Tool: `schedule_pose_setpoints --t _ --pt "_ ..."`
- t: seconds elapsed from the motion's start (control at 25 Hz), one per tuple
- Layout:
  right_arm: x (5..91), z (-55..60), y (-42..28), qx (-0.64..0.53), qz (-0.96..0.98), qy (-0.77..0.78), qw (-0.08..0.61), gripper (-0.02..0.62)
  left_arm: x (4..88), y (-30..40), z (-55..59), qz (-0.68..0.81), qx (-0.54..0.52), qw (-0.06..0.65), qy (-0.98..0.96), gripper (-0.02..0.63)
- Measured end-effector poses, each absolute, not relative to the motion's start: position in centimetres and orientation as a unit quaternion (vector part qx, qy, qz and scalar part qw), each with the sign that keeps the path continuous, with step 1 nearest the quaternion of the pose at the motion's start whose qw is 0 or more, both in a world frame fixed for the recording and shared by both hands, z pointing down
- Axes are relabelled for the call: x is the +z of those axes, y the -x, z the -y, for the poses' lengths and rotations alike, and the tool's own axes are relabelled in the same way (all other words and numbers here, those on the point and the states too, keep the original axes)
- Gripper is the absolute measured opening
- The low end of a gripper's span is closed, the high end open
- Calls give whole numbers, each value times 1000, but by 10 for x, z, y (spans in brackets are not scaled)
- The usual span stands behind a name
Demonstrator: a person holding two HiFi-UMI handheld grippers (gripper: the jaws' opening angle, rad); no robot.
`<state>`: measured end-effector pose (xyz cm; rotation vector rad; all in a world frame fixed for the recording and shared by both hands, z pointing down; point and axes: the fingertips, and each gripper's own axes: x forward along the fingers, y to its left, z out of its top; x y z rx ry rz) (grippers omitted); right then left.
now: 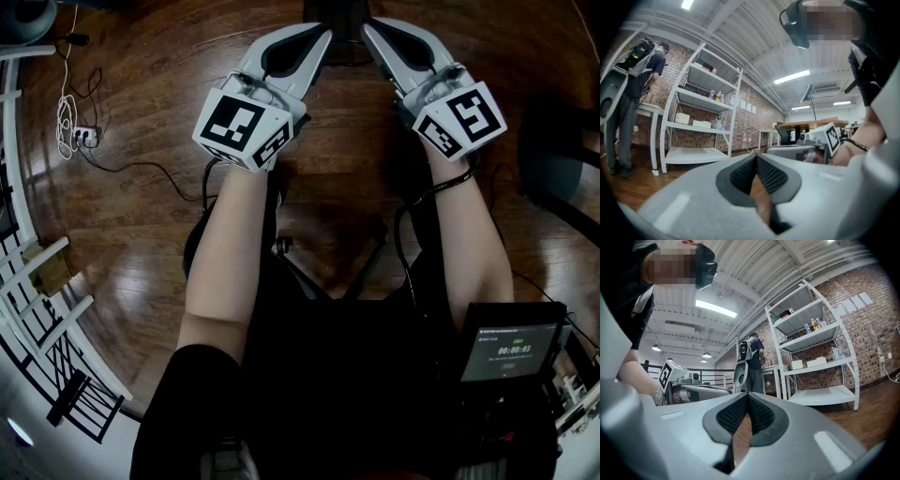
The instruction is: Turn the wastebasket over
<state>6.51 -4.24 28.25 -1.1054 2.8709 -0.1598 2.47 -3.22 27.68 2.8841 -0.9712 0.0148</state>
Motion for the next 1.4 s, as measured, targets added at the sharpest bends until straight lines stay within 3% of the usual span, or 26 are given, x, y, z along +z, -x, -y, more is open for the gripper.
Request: schedule_pose_setpoints --t 0.36,0.96,1.24,1.4 --pt "291 46 -66 -65 -928 365 26 9 267 -22 37 320 -9 53 -946 2" --pt "317 148 -74 -88 -926 365 25 9 286 -40 141 323 2 69 -944 2" --pt "340 164 -87 -142 -908 391 50 9 289 -47 149 327 -11 78 -942 2" --pt "377 178 -101 -254 -858 431 119 11 286 -46 150 329 -16 77 -941 2"
